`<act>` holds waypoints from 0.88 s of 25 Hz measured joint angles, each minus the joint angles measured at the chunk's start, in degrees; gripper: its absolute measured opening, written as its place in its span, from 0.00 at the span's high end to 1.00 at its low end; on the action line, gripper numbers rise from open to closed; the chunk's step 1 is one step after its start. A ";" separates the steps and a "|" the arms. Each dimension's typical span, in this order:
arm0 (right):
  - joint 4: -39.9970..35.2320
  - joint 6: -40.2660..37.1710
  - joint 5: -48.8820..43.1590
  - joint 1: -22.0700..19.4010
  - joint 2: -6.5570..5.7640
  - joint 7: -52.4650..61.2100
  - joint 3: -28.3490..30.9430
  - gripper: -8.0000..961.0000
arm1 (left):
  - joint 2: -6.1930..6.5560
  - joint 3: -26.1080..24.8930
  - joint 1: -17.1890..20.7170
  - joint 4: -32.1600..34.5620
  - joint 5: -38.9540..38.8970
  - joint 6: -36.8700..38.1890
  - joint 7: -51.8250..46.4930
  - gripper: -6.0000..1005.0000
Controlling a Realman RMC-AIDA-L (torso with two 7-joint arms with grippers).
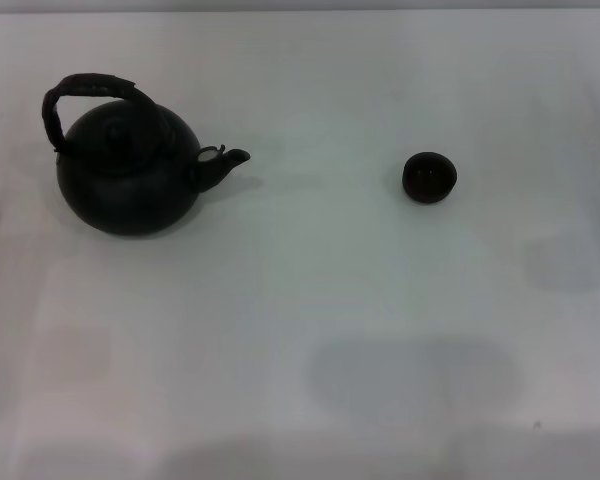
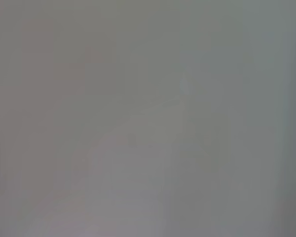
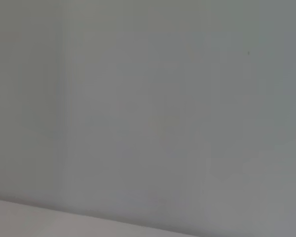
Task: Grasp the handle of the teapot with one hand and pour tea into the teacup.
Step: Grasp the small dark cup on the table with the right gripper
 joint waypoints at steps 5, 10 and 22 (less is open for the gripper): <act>-3.78 1.04 -1.02 -0.76 -0.87 6.92 -5.74 0.12 | 0.00 0.01 0.00 -0.04 -0.15 0.11 -0.03 0.15; -18.02 5.71 -13.15 -2.90 -4.03 26.62 -14.40 0.12 | 0.00 0.00 0.00 -0.05 -0.26 0.94 -0.03 0.15; -39.13 21.74 -38.27 1.78 -5.40 52.68 -15.44 0.12 | -0.15 -0.08 -0.32 -0.25 -0.32 1.99 -0.03 0.15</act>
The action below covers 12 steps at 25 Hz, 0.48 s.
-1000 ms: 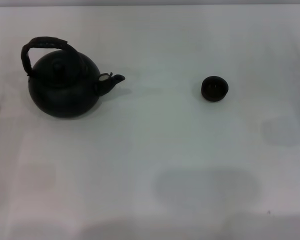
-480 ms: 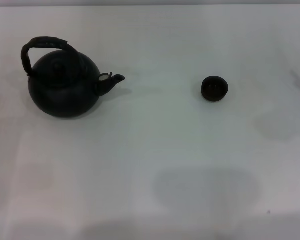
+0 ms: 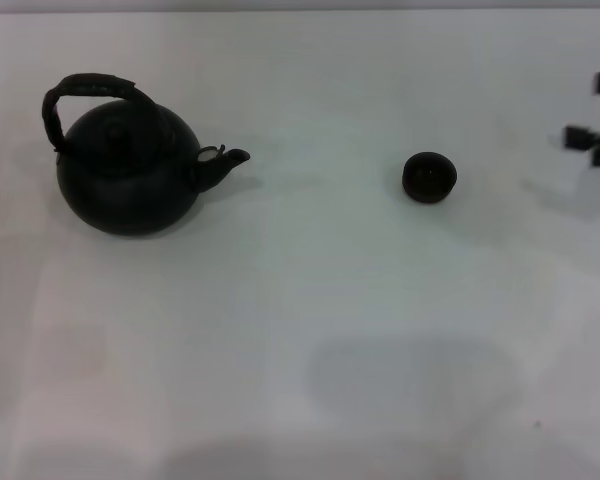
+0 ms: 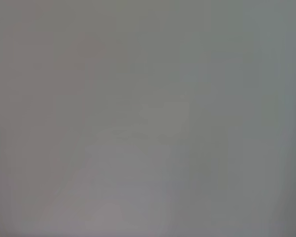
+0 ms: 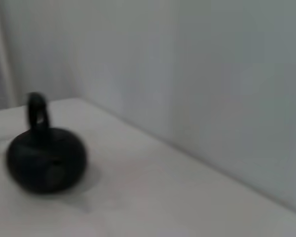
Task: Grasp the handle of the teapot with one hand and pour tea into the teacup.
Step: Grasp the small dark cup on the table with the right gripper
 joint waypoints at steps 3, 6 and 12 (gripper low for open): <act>-0.64 1.59 -6.95 3.76 0.99 2.69 -0.92 0.12 | 0.01 0.00 -0.16 -0.42 0.01 -0.14 0.00 0.15; -1.33 1.45 -12.94 6.56 3.24 3.29 -1.21 0.12 | -0.01 0.00 -0.30 -0.51 0.01 -0.21 0.00 0.15; -3.11 -2.62 -17.80 8.18 5.73 3.34 -5.84 0.12 | -0.03 0.00 -0.60 -1.01 0.01 -0.45 0.00 0.15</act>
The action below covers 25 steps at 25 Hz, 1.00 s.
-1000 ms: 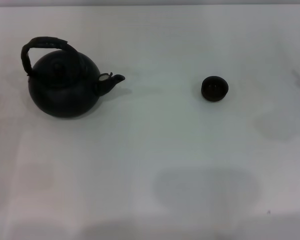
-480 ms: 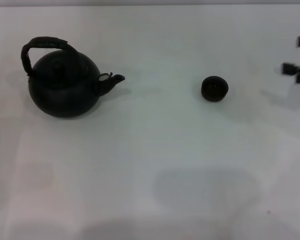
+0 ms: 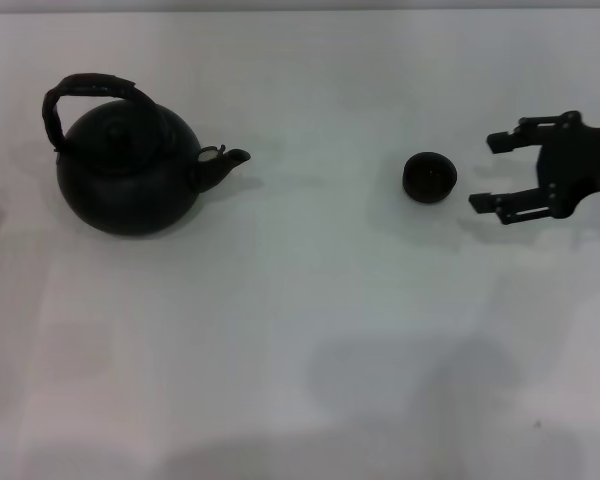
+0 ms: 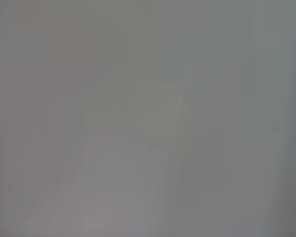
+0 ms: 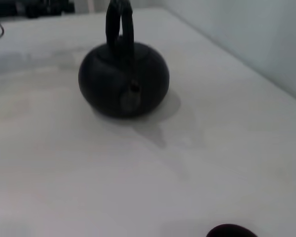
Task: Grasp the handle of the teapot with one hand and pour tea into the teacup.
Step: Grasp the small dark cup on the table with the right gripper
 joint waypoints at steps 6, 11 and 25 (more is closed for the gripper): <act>0.05 -3.94 0.28 0.28 0.20 0.39 -4.81 0.12 | -0.03 0.00 -0.48 -0.21 0.00 -0.04 0.00 0.15; -0.33 -9.53 0.92 1.00 0.32 0.84 -10.14 0.12 | -0.03 0.00 -0.62 -0.21 0.00 -0.06 0.00 0.15; -0.25 -17.80 1.19 3.45 0.28 4.63 -22.37 0.12 | 0.01 0.00 -0.59 -0.28 0.00 -0.07 0.00 0.15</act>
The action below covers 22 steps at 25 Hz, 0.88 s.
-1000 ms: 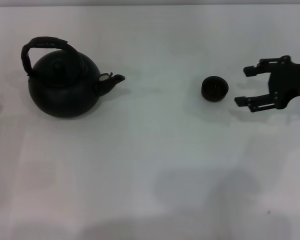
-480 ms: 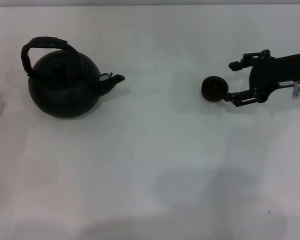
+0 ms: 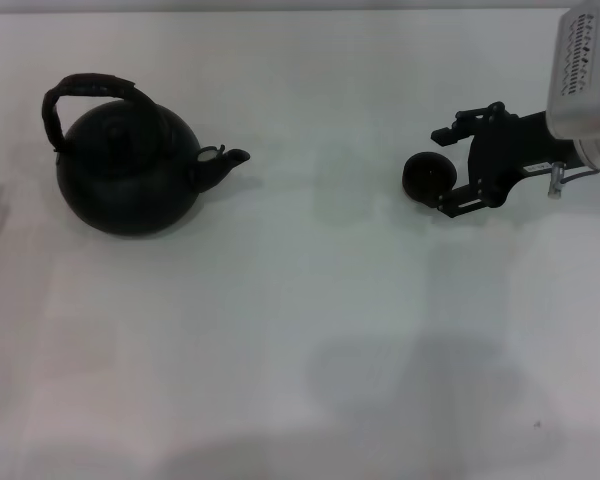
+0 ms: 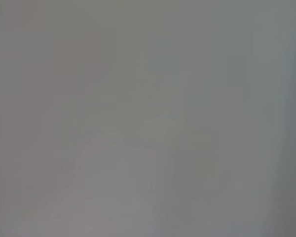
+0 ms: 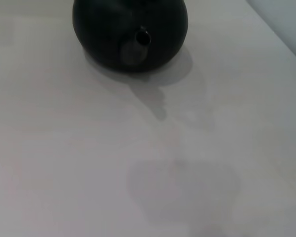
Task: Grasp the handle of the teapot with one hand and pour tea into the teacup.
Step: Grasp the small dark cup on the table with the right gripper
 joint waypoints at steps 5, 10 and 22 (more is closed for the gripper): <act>-0.16 -2.45 -0.41 0.01 -0.09 0.73 -3.12 0.12 | 0.00 0.00 0.02 -0.13 0.00 -0.20 0.00 0.15; 0.12 -6.12 -0.84 0.27 -0.19 1.56 -6.77 0.12 | 0.00 -0.01 -0.02 -0.61 0.00 -0.55 0.00 0.15; -0.17 -10.69 -2.18 0.52 -0.20 3.44 -9.99 0.11 | 0.00 0.00 0.13 -0.62 0.00 -0.61 0.00 0.15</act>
